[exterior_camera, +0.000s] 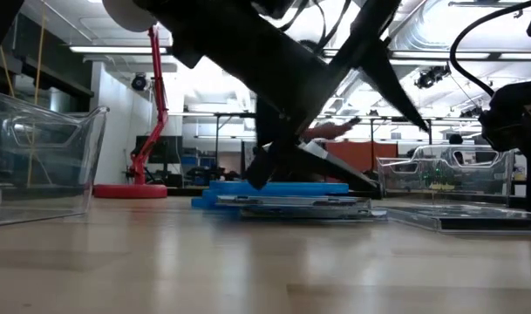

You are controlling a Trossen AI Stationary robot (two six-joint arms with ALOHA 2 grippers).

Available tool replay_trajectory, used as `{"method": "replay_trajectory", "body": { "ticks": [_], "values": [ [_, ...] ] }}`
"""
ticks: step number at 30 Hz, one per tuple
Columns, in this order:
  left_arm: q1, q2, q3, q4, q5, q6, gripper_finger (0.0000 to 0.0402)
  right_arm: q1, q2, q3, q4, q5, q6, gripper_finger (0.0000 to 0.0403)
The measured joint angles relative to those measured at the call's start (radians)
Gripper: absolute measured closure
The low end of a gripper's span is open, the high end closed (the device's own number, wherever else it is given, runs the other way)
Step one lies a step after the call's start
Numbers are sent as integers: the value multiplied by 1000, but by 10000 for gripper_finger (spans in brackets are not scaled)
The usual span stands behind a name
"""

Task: Pick & place jewel cases by type
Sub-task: Put the black cd case into the bottom transparent bin

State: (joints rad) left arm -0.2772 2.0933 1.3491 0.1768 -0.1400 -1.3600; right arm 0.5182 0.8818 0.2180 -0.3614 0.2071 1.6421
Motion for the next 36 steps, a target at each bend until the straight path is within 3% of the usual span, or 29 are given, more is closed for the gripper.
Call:
{"method": "replay_trajectory", "body": {
  "ticks": [13,24,36],
  "values": [
    [-13,2,64,-107,-11,-104,110,0,0,0,0,40,0,402],
    [-11,100,84,18,-4,-216,110,0,4,0,1,60,0,402],
    [1,197,210,-53,-7,-207,110,0,20,1,53,48,0,402]
  ]
}}
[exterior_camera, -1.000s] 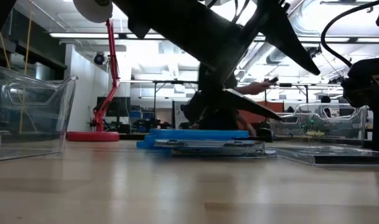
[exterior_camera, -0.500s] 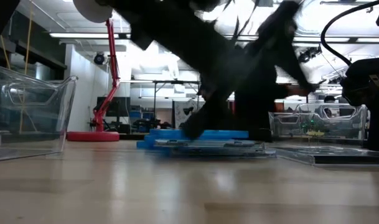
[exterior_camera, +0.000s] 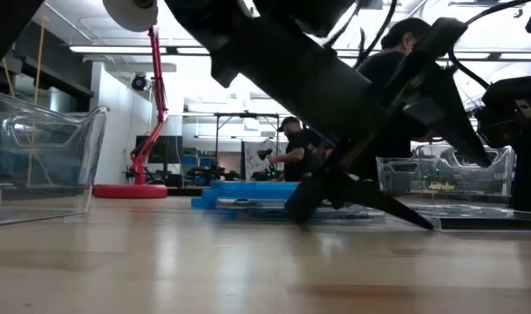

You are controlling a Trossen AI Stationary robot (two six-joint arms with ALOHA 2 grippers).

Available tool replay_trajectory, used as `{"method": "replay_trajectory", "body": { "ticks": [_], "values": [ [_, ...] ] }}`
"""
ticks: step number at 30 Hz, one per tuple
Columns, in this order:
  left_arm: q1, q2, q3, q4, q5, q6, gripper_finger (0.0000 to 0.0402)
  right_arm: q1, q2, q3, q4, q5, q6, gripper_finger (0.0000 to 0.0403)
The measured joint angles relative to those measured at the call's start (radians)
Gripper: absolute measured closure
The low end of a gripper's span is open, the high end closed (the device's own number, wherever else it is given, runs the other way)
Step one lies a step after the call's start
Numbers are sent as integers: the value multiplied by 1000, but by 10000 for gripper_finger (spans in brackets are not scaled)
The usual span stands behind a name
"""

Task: Pick & place jewel cases by type
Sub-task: Put the black cd case into the bottom transparent bin

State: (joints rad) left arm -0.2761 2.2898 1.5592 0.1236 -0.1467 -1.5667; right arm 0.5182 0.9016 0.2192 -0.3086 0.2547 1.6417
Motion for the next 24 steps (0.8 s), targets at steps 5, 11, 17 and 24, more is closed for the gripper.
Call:
{"method": "replay_trajectory", "body": {
  "ticks": [5,11,17,24],
  "values": [
    [23,18,28,-9,4,37,110,0,2,0,21,-2,0,402],
    [40,19,32,-37,-12,47,110,0,2,0,26,-27,0,402],
    [44,19,31,-42,-28,51,110,0,2,0,23,-27,16,402],
    [46,19,30,-47,-58,51,110,0,2,0,6,-18,22,389]
  ]
}}
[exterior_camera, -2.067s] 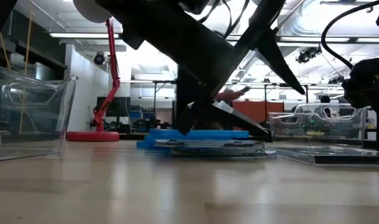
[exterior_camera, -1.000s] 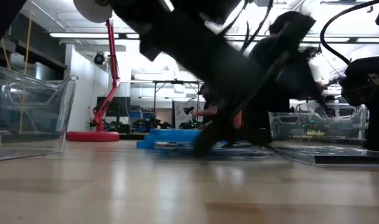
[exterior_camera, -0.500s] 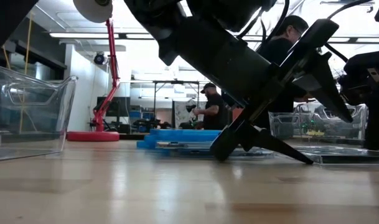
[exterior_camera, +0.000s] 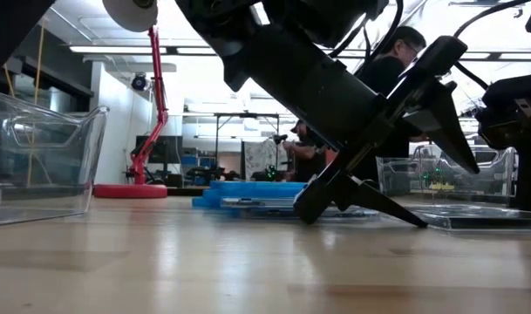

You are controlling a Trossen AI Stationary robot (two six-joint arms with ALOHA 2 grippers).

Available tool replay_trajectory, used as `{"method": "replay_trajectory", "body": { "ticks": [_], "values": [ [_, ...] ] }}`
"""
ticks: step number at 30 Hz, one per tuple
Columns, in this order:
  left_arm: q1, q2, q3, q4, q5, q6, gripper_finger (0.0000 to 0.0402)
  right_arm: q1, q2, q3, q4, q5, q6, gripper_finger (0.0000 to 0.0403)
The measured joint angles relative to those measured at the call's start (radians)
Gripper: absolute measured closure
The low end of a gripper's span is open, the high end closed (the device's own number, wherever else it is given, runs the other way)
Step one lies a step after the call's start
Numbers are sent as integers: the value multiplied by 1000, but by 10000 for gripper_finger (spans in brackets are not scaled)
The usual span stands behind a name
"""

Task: Pick & place jewel cases by type
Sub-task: Put the black cd case into the bottom transparent bin

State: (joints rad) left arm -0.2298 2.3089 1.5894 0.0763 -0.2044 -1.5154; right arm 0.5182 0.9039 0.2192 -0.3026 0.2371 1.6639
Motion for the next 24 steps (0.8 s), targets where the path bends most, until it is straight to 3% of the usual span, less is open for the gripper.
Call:
{"method": "replay_trajectory", "body": {
  "ticks": [15,24],
  "values": [
    [1,1,-2,0,-26,8,110,-1,0,0,-8,71,2,201],
    [2,1,-3,0,-27,21,110,-1,-3,-66,98,93,32,176]
  ]
}}
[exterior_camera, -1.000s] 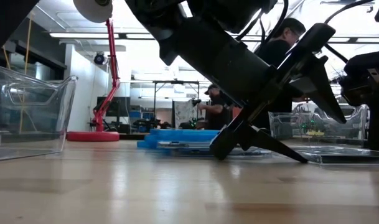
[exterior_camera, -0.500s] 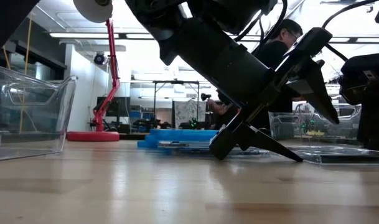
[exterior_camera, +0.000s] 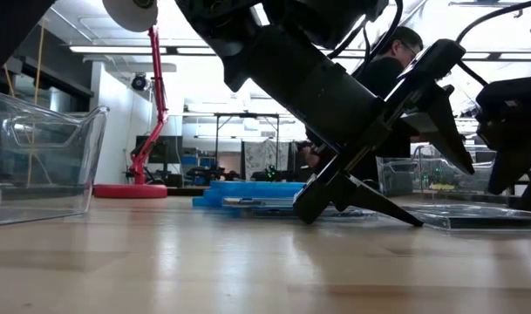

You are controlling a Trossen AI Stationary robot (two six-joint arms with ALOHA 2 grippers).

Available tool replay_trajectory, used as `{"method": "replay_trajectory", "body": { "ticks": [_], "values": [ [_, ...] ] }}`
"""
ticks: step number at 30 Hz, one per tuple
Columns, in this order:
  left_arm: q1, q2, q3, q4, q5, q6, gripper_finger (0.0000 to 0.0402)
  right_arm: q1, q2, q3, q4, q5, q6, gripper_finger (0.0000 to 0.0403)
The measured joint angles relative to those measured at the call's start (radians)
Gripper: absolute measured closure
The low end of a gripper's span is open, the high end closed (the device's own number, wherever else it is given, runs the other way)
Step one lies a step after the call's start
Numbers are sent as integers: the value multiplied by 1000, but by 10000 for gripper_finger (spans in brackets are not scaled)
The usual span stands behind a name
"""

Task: Pick & place jewel cases by type
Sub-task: Put the black cd case into the bottom transparent bin

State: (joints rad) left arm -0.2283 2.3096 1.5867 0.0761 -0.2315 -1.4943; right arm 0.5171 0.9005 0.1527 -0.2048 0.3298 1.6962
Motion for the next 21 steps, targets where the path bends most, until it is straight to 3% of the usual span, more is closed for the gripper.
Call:
{"method": "replay_trajectory", "body": {
  "ticks": [12,21],
  "values": [
    [0,0,0,-1,-8,1,110,0,2,-65,127,39,-2,176],
    [0,0,0,-1,-8,2,110,-1,2,-67,108,40,-17,176]
  ]
}}
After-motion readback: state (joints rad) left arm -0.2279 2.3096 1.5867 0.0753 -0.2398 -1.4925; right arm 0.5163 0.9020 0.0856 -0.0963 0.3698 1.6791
